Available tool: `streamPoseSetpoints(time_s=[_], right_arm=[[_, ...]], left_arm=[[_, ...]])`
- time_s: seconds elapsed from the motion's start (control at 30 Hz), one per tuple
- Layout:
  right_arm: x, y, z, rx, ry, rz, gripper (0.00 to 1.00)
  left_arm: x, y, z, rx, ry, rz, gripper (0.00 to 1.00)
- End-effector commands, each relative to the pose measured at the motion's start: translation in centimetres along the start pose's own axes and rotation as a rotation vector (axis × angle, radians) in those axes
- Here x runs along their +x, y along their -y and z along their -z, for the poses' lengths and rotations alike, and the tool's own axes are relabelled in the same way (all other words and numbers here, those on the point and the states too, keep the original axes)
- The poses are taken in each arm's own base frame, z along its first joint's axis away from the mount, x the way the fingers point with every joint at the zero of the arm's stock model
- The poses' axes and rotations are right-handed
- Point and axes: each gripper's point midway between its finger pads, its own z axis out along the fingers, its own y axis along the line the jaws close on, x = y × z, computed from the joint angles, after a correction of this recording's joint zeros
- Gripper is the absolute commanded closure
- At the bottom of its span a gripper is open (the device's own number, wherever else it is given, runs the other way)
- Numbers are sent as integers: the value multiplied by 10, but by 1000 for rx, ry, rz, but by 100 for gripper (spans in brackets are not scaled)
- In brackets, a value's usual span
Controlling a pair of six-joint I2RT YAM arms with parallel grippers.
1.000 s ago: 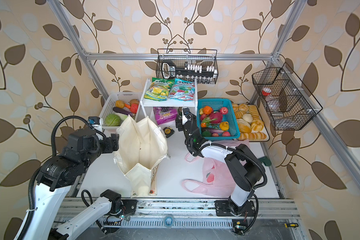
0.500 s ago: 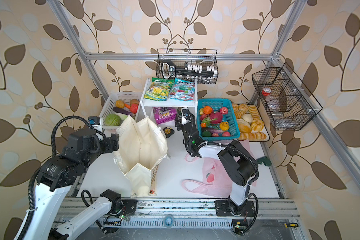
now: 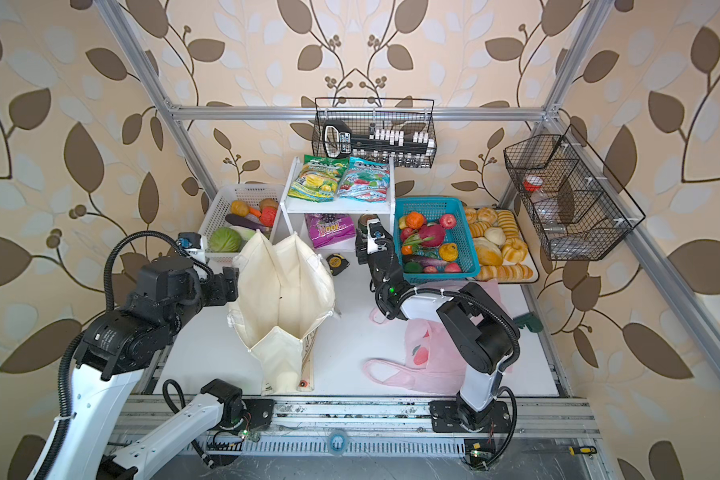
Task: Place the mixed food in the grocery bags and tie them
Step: 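Lift the green can out of the shelf with the right gripper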
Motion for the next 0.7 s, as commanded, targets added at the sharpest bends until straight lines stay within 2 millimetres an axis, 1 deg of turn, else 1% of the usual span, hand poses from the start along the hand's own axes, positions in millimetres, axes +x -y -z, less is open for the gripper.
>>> streamPoseSetpoints(time_s=[0.0,0.13,0.2,0.3,0.33,0.4,0.53,0.67], right_arm=[[3,3,12,-20,-10,24,50],[-3,-5,24,-96,-4,28,51],[-4,-7,26,-120,-14,29,51],[-9,-10,34,-167,-15,24,53],[-14,-14,39,-201,-13,22,54],[-19,-14,46,-233,-22,10,55],[-29,-14,57,-290,-5,-22,56],[-36,-25,70,-397,8,-34,56]], left_arm=[[-14,-3,13,10,56,31,14],[-24,3,24,58,88,30,14],[-27,4,28,74,98,26,14],[-33,10,37,120,123,16,14],[-37,16,44,163,136,11,13],[-40,23,49,211,140,9,13],[-42,39,55,307,136,0,13],[-44,56,60,400,124,-13,13]])
